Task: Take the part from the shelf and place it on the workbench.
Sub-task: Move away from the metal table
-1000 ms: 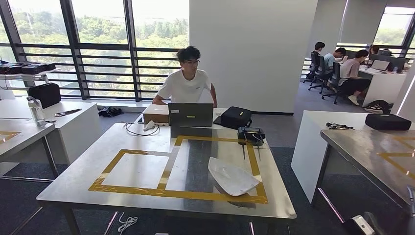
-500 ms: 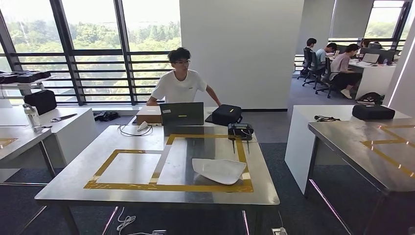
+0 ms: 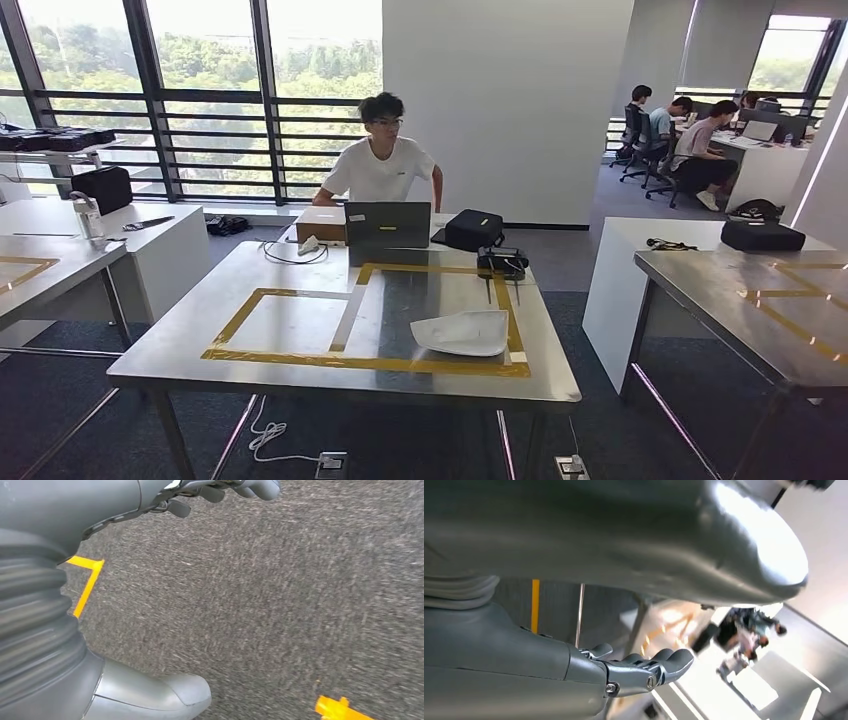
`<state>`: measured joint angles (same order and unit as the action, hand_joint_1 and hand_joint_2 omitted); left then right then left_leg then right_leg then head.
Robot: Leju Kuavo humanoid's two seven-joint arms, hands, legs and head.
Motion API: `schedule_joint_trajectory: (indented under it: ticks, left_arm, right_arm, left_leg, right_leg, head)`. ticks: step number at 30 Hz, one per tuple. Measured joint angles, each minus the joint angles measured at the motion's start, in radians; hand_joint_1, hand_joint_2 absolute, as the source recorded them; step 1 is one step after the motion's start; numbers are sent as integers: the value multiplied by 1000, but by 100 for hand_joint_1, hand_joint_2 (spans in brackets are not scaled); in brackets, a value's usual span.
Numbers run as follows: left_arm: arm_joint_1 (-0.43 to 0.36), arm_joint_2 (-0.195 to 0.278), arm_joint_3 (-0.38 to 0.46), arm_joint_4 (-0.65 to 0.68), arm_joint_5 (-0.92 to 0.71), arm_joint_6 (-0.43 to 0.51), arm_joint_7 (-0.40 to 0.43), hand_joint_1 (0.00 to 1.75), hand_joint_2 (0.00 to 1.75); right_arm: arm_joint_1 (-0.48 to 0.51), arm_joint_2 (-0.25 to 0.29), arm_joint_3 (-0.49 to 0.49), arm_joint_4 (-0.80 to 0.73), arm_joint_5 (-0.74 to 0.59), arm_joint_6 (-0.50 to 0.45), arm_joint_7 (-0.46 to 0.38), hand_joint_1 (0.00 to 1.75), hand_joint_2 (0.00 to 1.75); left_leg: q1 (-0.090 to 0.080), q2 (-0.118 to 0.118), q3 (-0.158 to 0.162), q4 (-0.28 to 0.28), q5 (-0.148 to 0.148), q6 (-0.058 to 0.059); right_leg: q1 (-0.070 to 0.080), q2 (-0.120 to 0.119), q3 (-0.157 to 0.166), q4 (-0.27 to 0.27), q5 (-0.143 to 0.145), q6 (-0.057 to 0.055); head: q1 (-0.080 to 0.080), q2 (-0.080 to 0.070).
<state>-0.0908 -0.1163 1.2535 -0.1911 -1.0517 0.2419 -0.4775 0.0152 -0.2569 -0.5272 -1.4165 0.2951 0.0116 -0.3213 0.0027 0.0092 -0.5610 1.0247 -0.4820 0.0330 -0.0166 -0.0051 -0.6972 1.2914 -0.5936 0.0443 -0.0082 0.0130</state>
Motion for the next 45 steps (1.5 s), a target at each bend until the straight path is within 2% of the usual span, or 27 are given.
schedule_joint_trajectory:
  ticks: [1,3,4,5,6,7,9,10,11,13,14,15,16,17,18,19,20,21,22,23,25,26,29,31,35,39,45]
  left_arm:
    - [0,0,0,0,0,1,1,0,175]
    - [0,-1,0,0,1,2,0,0,175]
    - [-1,-2,0,0,2,3,-2,0,175]
    - [-2,-2,0,0,3,4,-4,0,175]
    - [-2,-3,0,0,6,5,-6,0,175]
    - [-3,-3,0,0,8,7,-8,0,175]
    - [-3,-3,0,0,12,10,-10,0,175]
    - [-3,-4,0,1,13,11,-10,0,175]
    - [-3,-5,0,1,13,12,-10,0,131]
    - [-3,-5,0,2,13,13,-7,0,44]
    - [-3,-5,0,2,13,14,-5,0,0]
    - [-2,-5,0,2,14,15,-6,0,0]
    - [-2,-5,0,2,17,15,-10,0,0]
    - [-2,-5,0,1,21,15,-15,0,44]
    - [-3,-5,0,1,27,14,-20,0,87]
    - [-4,-4,1,1,32,14,-23,0,131]
    - [-5,-3,1,1,36,13,-24,0,175]
    - [-5,-3,1,1,38,12,-24,0,175]
    - [-6,-3,2,1,40,12,-24,0,175]
    - [-6,-3,2,1,40,11,-24,0,175]
    - [-6,-3,2,2,40,10,-21,0,175]
    - [-6,-3,2,2,39,11,-17,0,175]
    - [-6,-3,2,2,37,13,-6,0,175]
    - [-6,-3,2,2,37,13,-5,0,175]
    - [-6,-3,2,2,37,13,-7,0,175]
    - [-6,-3,2,2,37,12,-7,0,175]
    - [-6,-2,2,1,33,20,-8,0,175]
  right_arm:
    - [-10,1,-9,19,-57,15,3,0,0]
    - [-37,-2,-24,60,-145,32,6,0,0]
    - [-51,-4,-29,80,-176,35,6,0,44]
    - [-65,-7,-32,100,-203,41,4,0,87]
    - [-79,-9,-34,119,-232,50,3,0,131]
    - [-90,-9,-34,136,-262,63,2,0,131]
    - [-109,-9,-35,164,-329,88,1,0,44]
    - [-114,-7,-35,174,-357,93,1,0,0]
    - [-117,-4,-34,180,-379,94,0,0,0]
    - [-119,2,-34,187,-403,88,-1,0,0]
    - [-118,4,-34,189,-408,85,-1,0,0]
    - [-118,7,-34,191,-413,81,-2,0,44]
    - [-118,9,-34,193,-417,78,-2,0,87]
    - [-118,11,-33,194,-420,75,-3,0,131]
    - [-118,12,-33,195,-422,73,-4,0,131]
    - [-118,13,-33,196,-422,71,-5,0,87]
    - [-119,14,-33,196,-423,68,-7,0,44]
    - [-120,15,-32,197,-423,66,-10,0,0]
    - [-120,16,-32,197,-423,63,-13,0,44]
    - [-121,17,-31,198,-422,60,-17,0,87]
    - [-120,18,-31,198,-422,54,-23,0,175]
    - [-119,19,-31,198,-422,53,-26,0,131]
    - [-113,23,-31,198,-419,49,-30,0,0]
    - [-107,26,-31,198,-415,46,-31,0,0]
    - [-93,32,-31,191,-409,39,-30,0,0]
    - [-75,41,-30,172,-404,34,-23,0,175]
    - [-67,48,-27,161,-396,28,-15,0,175]
  left_leg:
    - [0,0,-10,3,6,-1]
    - [-1,0,-23,8,16,-6]
    - [-1,1,-27,9,21,-11]
    - [-1,1,-30,9,26,-17]
    - [0,1,-32,8,32,-24]
    - [0,1,-34,6,38,-31]
    - [0,0,-42,10,37,-43]
    - [0,-2,-52,29,17,-47]
    - [0,-4,-68,69,-17,-52]
    - [1,-7,-108,190,-101,-59]
    - [1,-7,-122,243,-125,-61]
    - [1,-7,-122,269,-129,-63]
    - [2,-7,-104,259,-114,-63]
    - [2,-7,-67,211,-89,-62]
    - [1,-7,-20,137,-69,-59]
    - [0,-7,24,71,-56,-54]
    - [-2,-8,52,22,-51,-49]
    - [-4,-8,64,-4,-52,-43]
    - [-5,-9,63,-8,-51,-38]
    - [-5,-9,59,-11,-50,-35]
    - [-5,-9,57,-14,-49,-30]
    - [-6,-9,57,-14,-47,-27]
    - [-7,-8,53,-12,-42,-20]
    - [-7,-7,51,-11,-41,-19]
    - [-8,-8,50,-10,-41,-18]
    - [-8,-8,48,-10,-41,-18]
    - [-8,-8,47,-10,-41,-19]
  right_leg:
    - [0,0,28,-25,18,-2]
    - [1,1,124,-164,60,-9]
    - [4,2,162,-224,73,-14]
    - [8,4,184,-264,79,-20]
    - [12,5,187,-278,78,-26]
    - [15,6,182,-278,86,-32]
    - [11,4,175,-288,98,-47]
    - [8,2,169,-293,108,-55]
    - [5,0,162,-297,117,-61]
    - [5,-2,142,-295,131,-67]
    - [6,-3,131,-293,136,-67]
    - [6,-3,121,-291,141,-66]
    - [6,-3,111,-288,146,-64]
    - [5,-3,102,-285,150,-62]
    - [5,-4,96,-281,154,-58]
    - [6,-4,91,-278,158,-54]
    - [7,-4,88,-276,162,-49]
    - [8,-4,86,-274,166,-43]
    - [9,-4,85,-274,165,-42]
    - [10,-4,84,-274,163,-45]
    - [11,-3,84,-277,162,-59]
    - [11,-2,85,-280,168,-61]
    - [10,0,86,-288,187,-45]
    - [10,2,86,-291,192,-38]
    - [9,2,86,-291,192,-37]
    - [9,2,83,-290,190,-35]
    - [10,2,80,-287,189,-33]
  head:
    - [0,0]
    - [1,0]
    - [1,0]
    - [1,0]
    - [1,0]
    - [1,0]
    - [1,0]
    - [0,0]
    - [-1,0]
    - [-2,0]
    - [-2,0]
    - [-3,0]
    - [-3,0]
    - [-4,0]
    - [-4,0]
    - [-4,0]
    - [-4,0]
    - [-4,0]
    - [-4,0]
    - [-4,0]
    - [-3,0]
    - [-2,0]
    - [-2,0]
    - [-2,0]
    - [-2,0]
    - [-2,0]
    - [-2,0]
